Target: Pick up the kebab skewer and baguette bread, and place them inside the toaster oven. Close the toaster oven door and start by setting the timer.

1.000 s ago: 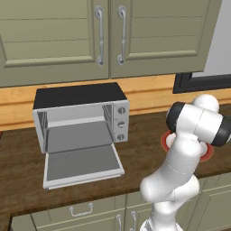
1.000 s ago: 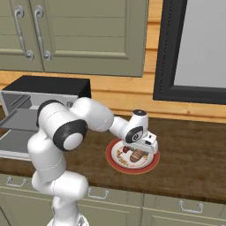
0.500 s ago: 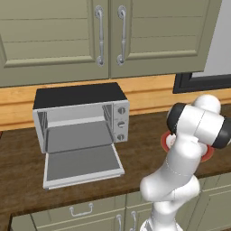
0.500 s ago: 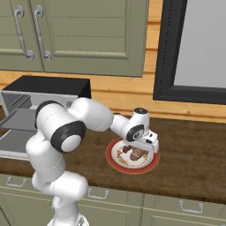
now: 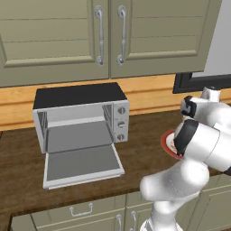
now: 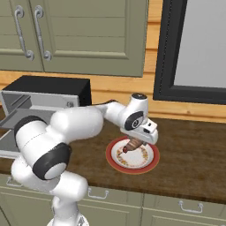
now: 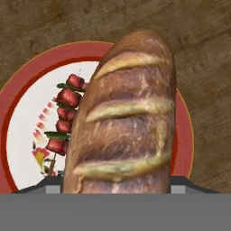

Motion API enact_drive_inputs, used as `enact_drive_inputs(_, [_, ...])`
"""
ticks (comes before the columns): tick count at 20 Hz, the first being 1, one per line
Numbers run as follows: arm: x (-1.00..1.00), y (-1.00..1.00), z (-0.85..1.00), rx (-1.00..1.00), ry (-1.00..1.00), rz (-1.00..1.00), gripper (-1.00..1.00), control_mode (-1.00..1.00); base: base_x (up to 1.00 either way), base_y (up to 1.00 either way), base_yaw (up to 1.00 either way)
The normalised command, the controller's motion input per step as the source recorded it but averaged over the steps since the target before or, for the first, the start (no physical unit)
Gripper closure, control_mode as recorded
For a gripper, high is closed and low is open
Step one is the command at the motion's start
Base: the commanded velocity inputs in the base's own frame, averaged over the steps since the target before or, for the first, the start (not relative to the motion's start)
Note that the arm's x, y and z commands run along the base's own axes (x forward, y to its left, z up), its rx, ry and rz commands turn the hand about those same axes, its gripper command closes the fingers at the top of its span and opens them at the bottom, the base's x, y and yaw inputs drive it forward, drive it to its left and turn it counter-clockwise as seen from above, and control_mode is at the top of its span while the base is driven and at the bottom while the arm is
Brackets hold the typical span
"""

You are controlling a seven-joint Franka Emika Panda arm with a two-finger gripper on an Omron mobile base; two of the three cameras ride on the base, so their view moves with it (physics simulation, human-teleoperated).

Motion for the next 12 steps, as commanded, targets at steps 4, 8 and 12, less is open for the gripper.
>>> enact_drive_inputs(4, [-0.06, 0.43, 0.60, 0.05, -0.01, -0.15, 1.00, -1.00, 0.00, 0.00, 0.00])
enact_drive_inputs(8, [-0.15, 0.51, 0.48, 0.06, -0.02, -0.17, 1.00, -1.00, 0.00, 0.00, 0.00])
enact_drive_inputs(12, [-0.13, 0.68, 0.25, 0.08, 0.00, -0.24, 1.00, -1.00, 0.00, 0.00, 0.00])
